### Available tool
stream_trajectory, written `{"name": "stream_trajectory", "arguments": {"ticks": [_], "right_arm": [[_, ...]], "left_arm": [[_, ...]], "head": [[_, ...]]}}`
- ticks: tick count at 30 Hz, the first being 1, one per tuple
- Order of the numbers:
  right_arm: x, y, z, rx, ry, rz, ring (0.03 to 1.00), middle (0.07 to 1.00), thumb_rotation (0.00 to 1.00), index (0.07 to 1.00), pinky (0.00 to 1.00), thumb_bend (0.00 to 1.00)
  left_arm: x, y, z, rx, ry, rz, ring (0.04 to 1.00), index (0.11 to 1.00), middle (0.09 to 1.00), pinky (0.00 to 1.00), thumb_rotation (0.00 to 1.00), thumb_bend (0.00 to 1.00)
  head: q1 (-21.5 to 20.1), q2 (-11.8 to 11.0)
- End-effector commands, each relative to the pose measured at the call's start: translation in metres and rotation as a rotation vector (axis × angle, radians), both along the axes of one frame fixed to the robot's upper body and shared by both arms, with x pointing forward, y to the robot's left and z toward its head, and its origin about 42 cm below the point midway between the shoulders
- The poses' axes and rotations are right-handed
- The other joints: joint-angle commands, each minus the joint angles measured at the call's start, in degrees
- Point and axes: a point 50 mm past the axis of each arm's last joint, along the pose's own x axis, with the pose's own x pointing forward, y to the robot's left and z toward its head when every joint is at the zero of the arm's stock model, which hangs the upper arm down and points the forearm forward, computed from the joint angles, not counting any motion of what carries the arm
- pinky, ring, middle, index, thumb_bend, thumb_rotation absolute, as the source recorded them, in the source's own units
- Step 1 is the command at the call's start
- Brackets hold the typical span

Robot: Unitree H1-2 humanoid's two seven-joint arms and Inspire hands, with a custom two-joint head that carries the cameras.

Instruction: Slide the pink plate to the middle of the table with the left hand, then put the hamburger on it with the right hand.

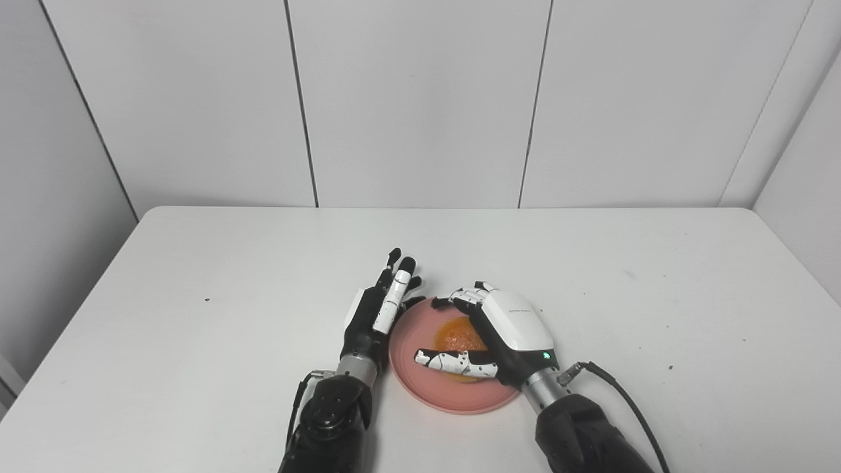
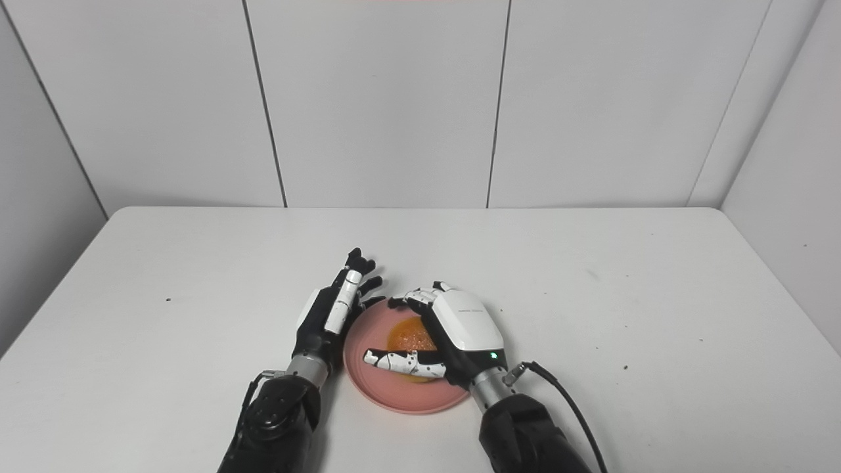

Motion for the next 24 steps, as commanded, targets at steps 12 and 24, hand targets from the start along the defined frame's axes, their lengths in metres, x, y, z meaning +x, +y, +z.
{"name": "stream_trajectory", "arguments": {"ticks": [12,24], "right_arm": [[0.024,0.008,0.060,-0.008,-0.227,0.057,0.927,0.885,0.98,0.779,0.97,0.95],[0.037,0.011,0.095,-0.038,-0.324,0.052,0.959,0.928,1.00,0.802,0.98,0.94]], "left_arm": [[0.002,-0.005,-0.003,0.022,0.037,-0.004,0.870,0.998,0.940,0.88,0.85,0.79],[0.000,-0.008,-0.003,0.016,0.032,-0.001,0.919,1.000,0.980,0.90,0.87,0.78]], "head": [[-0.3,-0.1],[-0.2,0.0]]}}
